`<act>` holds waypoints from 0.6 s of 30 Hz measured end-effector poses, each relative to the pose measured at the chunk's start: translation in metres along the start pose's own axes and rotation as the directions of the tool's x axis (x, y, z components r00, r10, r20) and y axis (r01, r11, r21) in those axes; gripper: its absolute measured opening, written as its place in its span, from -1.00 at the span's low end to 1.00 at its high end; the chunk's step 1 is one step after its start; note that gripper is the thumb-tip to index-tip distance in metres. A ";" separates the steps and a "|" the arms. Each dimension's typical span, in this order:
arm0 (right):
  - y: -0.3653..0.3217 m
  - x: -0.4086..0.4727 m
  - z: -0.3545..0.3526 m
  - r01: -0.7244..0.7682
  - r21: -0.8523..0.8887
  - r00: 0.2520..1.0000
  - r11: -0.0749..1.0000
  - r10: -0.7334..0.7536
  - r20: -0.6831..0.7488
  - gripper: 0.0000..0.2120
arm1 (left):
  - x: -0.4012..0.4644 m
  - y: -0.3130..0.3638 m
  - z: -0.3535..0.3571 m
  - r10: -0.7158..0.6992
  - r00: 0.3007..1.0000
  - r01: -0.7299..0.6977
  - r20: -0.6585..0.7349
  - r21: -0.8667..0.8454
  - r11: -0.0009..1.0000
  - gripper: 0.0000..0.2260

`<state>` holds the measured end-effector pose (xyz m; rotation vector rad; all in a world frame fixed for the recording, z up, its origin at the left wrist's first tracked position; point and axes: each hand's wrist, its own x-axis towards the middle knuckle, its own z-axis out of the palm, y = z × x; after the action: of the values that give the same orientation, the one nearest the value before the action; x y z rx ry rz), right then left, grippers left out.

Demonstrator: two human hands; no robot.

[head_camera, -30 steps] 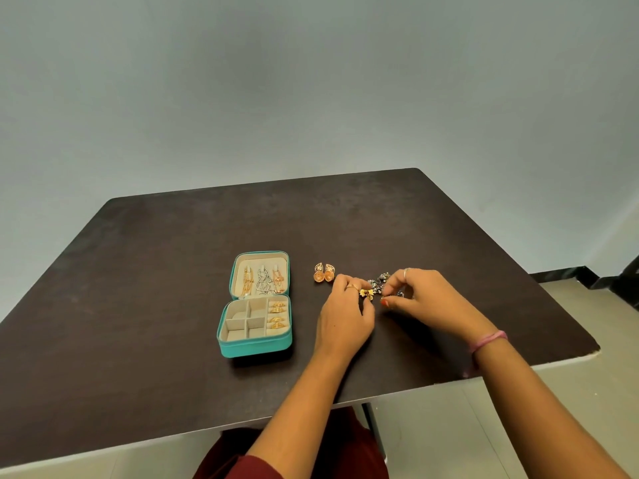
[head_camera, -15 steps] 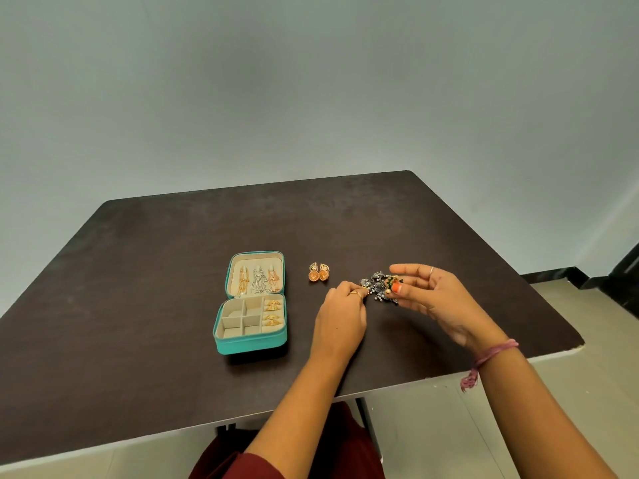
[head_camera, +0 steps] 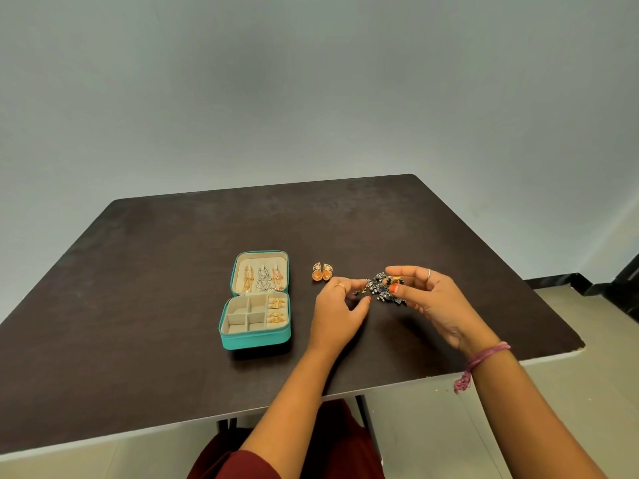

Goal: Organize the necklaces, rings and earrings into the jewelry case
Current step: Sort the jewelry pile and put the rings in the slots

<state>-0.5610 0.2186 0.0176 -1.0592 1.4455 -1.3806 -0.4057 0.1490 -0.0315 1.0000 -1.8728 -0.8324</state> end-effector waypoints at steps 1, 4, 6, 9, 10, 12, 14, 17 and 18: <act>0.001 0.000 0.001 0.006 -0.007 1.000 1.000 -0.006 0.000 -0.71 | 0.000 -0.001 0.000 0.009 1.000 -0.009 -0.004 -0.001 1.000 -0.78; 0.000 0.001 0.002 0.016 -0.019 1.000 1.000 -0.016 -0.003 -0.73 | 0.001 -0.002 -0.002 0.024 0.999 -0.023 -0.028 0.027 0.999 -0.81; -0.001 0.001 0.001 0.017 -0.030 1.000 0.999 -0.018 -0.017 -0.74 | 0.001 0.000 -0.003 0.030 0.999 -0.029 -0.041 0.010 1.000 -0.82; 0.000 0.001 0.000 0.059 -0.081 0.998 0.995 -0.060 -0.013 -0.75 | -0.001 0.001 -0.006 0.036 0.999 -0.037 -0.027 -0.039 0.999 -0.82; 0.000 0.002 0.000 0.073 -0.114 0.997 0.991 -0.075 -0.009 -0.76 | -0.001 0.001 -0.006 0.031 0.999 -0.032 -0.015 -0.061 0.998 -0.82; 0.002 0.003 -0.001 0.107 -0.204 0.994 0.973 -0.109 0.000 -0.75 | -0.002 0.002 -0.007 0.006 1.000 -0.004 0.010 -0.122 0.992 -0.81; 0.002 0.003 -0.003 0.165 -0.335 0.986 0.928 -0.166 0.026 -0.74 | -0.003 0.004 -0.009 -0.026 0.999 0.031 0.028 -0.186 0.982 -0.79; -0.001 0.001 -0.006 0.250 -0.453 0.968 0.856 -0.232 0.097 -0.77 | -0.004 0.008 -0.013 -0.071 0.997 0.077 0.033 -0.286 0.955 -0.80; -0.003 0.000 -0.006 0.270 -0.469 0.963 0.841 -0.241 0.122 -0.78 | -0.004 0.007 -0.014 -0.081 0.996 0.086 0.030 -0.319 0.944 -0.80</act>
<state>-0.5667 0.2201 0.0209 -1.6507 1.6995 -1.1746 -0.3945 0.1539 -0.0210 0.8730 -1.6488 -1.1562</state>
